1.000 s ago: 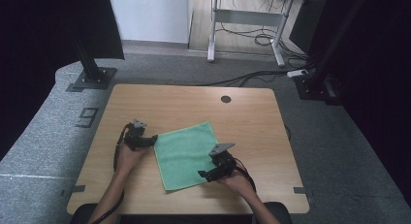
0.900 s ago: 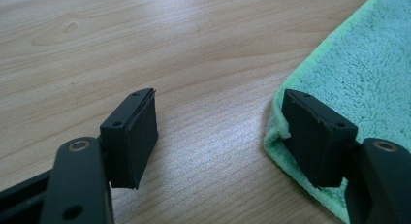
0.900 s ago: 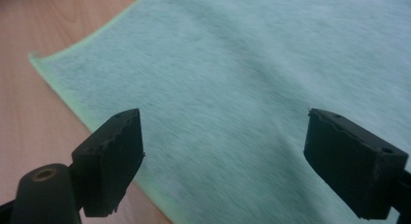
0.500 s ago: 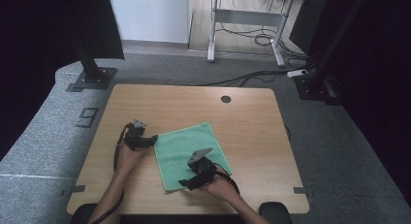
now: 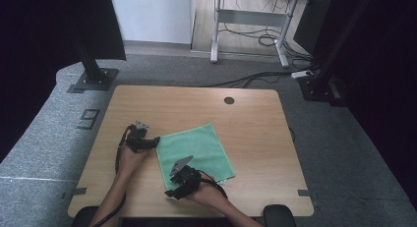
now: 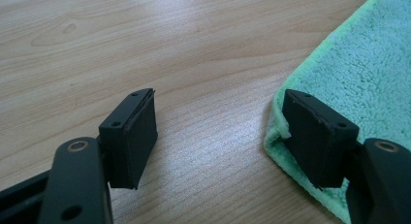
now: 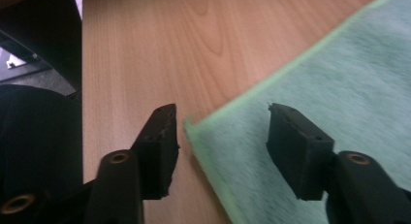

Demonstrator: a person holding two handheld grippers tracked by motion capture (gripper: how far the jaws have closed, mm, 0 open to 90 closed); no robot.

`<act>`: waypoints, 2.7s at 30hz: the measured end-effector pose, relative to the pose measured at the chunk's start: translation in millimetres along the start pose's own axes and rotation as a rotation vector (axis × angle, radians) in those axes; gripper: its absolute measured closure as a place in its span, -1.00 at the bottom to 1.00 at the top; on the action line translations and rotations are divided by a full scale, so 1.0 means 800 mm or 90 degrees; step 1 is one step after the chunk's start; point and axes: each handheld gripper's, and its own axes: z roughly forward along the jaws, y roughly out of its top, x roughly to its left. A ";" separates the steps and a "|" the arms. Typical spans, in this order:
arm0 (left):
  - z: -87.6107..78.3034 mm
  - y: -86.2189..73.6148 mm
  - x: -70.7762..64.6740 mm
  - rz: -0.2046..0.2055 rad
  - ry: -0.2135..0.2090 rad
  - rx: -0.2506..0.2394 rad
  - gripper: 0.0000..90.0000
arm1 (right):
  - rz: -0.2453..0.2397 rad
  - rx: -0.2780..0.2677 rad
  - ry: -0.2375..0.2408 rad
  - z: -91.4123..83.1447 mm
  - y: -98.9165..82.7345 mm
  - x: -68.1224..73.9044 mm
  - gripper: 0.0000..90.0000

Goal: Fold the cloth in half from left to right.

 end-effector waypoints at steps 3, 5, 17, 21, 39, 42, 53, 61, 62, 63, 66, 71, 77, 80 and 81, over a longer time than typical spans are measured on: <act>0.000 0.000 0.000 0.001 -0.001 0.001 -0.36 | -0.013 0.016 -0.013 0.007 0.002 0.006 0.18; 0.000 0.000 0.000 0.003 -0.003 0.001 -0.37 | -0.025 0.023 -0.039 0.007 0.003 0.009 0.44; -0.002 -0.001 -0.007 0.053 -0.081 -0.014 0.59 | -0.016 0.028 -0.044 0.000 -0.001 0.010 0.93; -0.002 0.004 -0.011 0.065 -0.095 -0.001 0.95 | -0.010 0.024 -0.039 -0.001 0.000 0.009 0.93; -0.040 -0.003 0.031 -0.004 -0.101 0.011 0.95 | -0.038 0.004 -0.004 0.014 0.033 0.029 0.93; -0.043 -0.002 0.033 -0.008 -0.105 0.006 0.95 | -0.051 0.006 -0.008 0.015 0.039 0.032 0.93; -0.043 0.018 0.016 0.019 -0.121 -0.023 0.95 | -0.035 -0.030 -0.036 -0.027 0.028 0.022 0.93; -0.034 0.033 0.004 0.032 -0.131 -0.033 0.95 | -0.022 -0.037 -0.068 -0.052 0.013 0.012 0.93; -0.032 0.036 0.003 0.034 -0.131 -0.033 0.95 | -0.022 -0.036 -0.073 -0.054 0.011 0.011 0.93; -0.031 0.038 0.001 0.034 -0.133 -0.034 0.95 | -0.020 -0.036 -0.076 -0.055 0.008 0.011 0.93; -0.026 0.048 -0.006 0.043 -0.132 -0.034 0.95 | -0.015 -0.039 -0.080 -0.061 0.003 0.009 0.94; -0.020 0.061 -0.018 0.055 -0.137 -0.036 0.95 | -0.004 -0.045 -0.093 -0.071 -0.007 0.004 0.94; -0.011 0.073 -0.031 0.064 -0.140 -0.038 0.94 | 0.009 -0.049 -0.107 -0.082 -0.019 -0.003 0.94; -0.006 0.078 -0.037 0.066 -0.144 -0.040 0.95 | 0.018 -0.051 -0.114 -0.088 -0.025 -0.006 0.94; -0.005 0.079 -0.039 0.068 -0.144 -0.039 0.95 | 0.021 -0.052 -0.116 -0.091 -0.027 -0.007 0.94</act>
